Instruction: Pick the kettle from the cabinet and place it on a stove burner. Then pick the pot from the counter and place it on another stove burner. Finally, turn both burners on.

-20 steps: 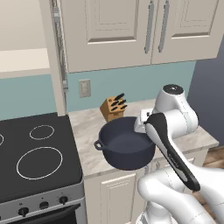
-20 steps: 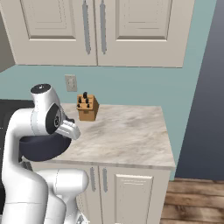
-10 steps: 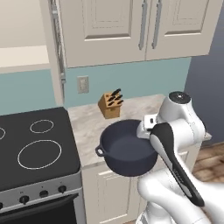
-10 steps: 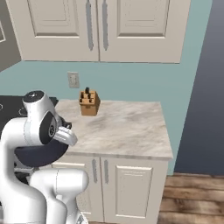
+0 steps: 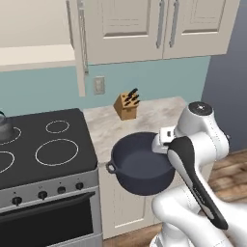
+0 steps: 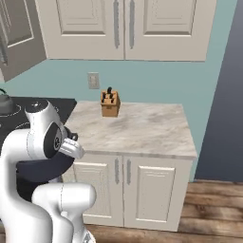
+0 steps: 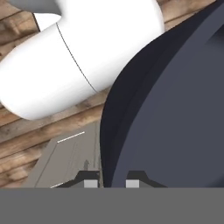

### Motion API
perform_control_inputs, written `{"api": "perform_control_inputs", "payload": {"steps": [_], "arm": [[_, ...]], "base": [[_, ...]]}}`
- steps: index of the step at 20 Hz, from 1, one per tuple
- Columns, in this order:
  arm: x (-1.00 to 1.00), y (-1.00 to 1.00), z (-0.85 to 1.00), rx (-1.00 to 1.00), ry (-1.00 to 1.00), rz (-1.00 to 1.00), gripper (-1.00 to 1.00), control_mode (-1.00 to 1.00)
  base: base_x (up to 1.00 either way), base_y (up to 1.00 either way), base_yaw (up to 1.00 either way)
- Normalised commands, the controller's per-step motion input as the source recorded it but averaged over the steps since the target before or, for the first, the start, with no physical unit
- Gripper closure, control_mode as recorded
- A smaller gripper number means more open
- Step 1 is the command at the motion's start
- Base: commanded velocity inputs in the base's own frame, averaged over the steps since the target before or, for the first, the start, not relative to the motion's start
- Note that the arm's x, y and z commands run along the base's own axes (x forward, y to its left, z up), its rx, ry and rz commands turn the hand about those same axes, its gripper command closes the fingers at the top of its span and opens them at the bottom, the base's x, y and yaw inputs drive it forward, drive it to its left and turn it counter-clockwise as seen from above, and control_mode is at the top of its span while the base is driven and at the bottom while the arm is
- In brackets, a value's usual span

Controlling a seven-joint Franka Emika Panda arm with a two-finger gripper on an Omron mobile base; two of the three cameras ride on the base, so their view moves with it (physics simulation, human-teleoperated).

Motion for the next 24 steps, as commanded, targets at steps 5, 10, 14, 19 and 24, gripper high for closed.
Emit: {"api": "perform_control_inputs", "payload": {"steps": [5,10,14,19,24], "arm": [[0.0,0.0,0.0,0.0,0.0,0.0,1.0,1.0],[0.0,0.0,0.0,0.0,0.0,0.0,1.0,1.0],[0.0,0.0,0.0,0.0,0.0,0.0,1.0,1.0],[0.0,0.0,0.0,0.0,0.0,0.0,1.0,1.0],[0.0,0.0,0.0,0.0,0.0,0.0,1.0,1.0]], "base": [[-0.31,0.68,0.12],[-0.3,0.62,0.16],[-0.4,0.35,0.19],[-0.42,0.26,0.2],[-0.04,0.19,0.24]]}}
